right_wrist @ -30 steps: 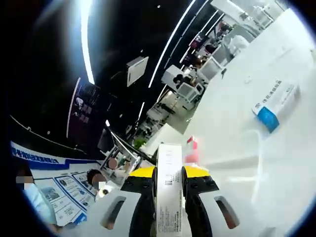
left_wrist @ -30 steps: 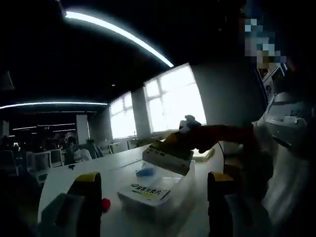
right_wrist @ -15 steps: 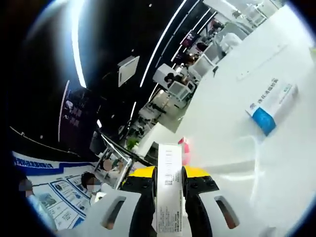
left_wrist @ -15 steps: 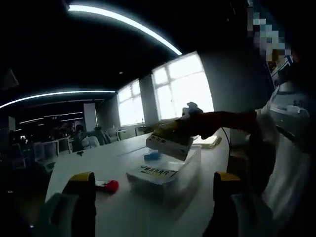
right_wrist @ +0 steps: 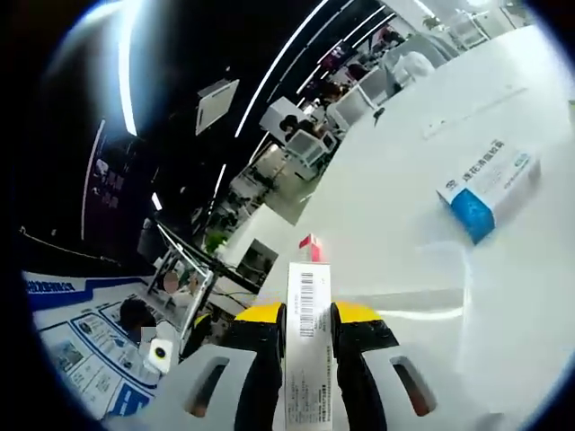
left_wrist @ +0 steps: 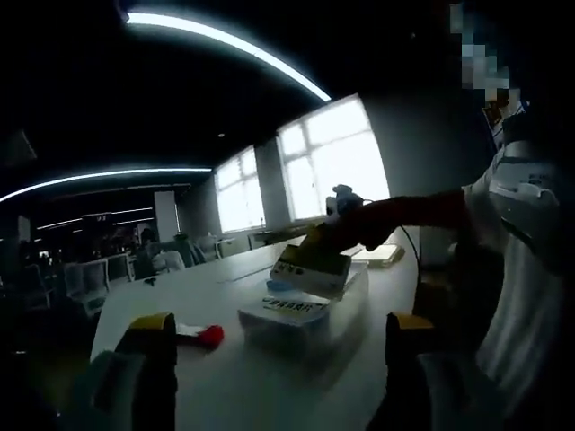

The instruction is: Arrange the small medicine boxes into an aligned row inside the storage area until every box is upright, visible, and separated from the surrounding clutter.

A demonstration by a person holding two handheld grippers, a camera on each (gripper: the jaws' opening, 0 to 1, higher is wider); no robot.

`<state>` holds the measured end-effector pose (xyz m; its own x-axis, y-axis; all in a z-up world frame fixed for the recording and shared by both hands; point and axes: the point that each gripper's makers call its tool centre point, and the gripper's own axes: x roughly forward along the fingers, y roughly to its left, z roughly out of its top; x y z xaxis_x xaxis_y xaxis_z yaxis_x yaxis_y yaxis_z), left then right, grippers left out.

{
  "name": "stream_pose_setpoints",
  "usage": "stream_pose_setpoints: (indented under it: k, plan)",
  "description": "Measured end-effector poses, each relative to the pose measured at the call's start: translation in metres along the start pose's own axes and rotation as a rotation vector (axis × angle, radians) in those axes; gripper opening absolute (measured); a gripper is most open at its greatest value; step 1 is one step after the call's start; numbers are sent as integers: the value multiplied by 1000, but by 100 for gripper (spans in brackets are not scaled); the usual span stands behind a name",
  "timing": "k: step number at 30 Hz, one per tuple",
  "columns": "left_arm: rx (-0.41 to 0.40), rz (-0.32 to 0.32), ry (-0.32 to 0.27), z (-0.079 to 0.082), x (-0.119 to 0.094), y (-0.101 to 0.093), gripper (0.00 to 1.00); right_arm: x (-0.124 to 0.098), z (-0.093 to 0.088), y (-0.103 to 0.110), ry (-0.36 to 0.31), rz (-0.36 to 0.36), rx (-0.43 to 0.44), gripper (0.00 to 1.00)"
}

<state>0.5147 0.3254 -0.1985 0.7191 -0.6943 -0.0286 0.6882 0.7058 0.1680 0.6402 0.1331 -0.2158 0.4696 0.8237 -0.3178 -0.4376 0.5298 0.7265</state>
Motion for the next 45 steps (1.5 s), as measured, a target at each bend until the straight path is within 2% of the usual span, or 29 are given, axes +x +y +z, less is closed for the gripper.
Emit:
stream_pose_setpoints:
  k: [3, 5, 7, 10, 13, 16, 18, 19, 21, 24, 28, 31, 33, 35, 36, 39, 42, 43, 44, 45]
  plan:
    - [-18, -10, 2, -1, -2, 1, 91, 3, -3, -2, 2, -9, -4, 19]
    - [12, -28, -17, 3, -4, -1, 87, 5, -9, -1, 21, -9, -12, 19]
    - [8, -14, -31, 6, -5, 0, 93, 7, -13, -1, 41, -16, -28, 19]
    - [-9, -30, 28, -4, -7, -5, 88, 8, -14, -4, 62, -36, -33, 19]
    - [38, -7, 58, -9, -6, -5, 97, 12, -16, -11, 94, -67, -44, 19]
    - [47, 1, 61, -10, -6, -2, 100, 15, -20, -16, 142, -82, -12, 19]
    - [39, 0, 53, -8, -6, -2, 99, 17, -20, -22, 161, -108, -30, 19]
    - [37, 0, 47, -6, -7, -2, 99, 18, -17, -27, 164, -132, -52, 19]
    - [38, 0, 41, -6, -7, -3, 99, 20, -16, -28, 165, -129, -34, 19]
    - [44, -1, 62, -12, -9, -5, 98, 24, -16, -26, 164, -133, -85, 20]
    - [48, 3, 77, -13, -13, -3, 98, 28, -14, -26, 164, -118, -86, 21]
    - [43, 1, 52, -5, -14, -1, 97, 29, -10, -29, 167, -140, -198, 26]
    - [28, 8, 48, -1, -13, 0, 96, 29, -13, -20, 167, -119, -339, 29]
    - [47, 14, 49, 0, -14, -2, 96, 29, -11, -8, 146, -95, -395, 32]
    - [54, 16, 49, 0, -13, -3, 96, 28, -14, -4, 159, -76, -429, 31]
    - [59, 19, 44, 1, -13, -4, 96, 25, -14, -3, 180, -85, -448, 28]
    - [53, 17, 41, -1, -14, -4, 96, 15, -16, -14, 258, -137, -601, 24]
    - [52, 17, 48, -3, -14, -3, 96, 13, -16, -15, 257, -144, -634, 24]
    - [53, 18, 52, -4, -14, -3, 96, 9, -21, -19, 286, -145, -651, 24]
    - [55, 18, 57, -5, -14, -3, 96, 6, -29, -23, 324, -153, -619, 22]
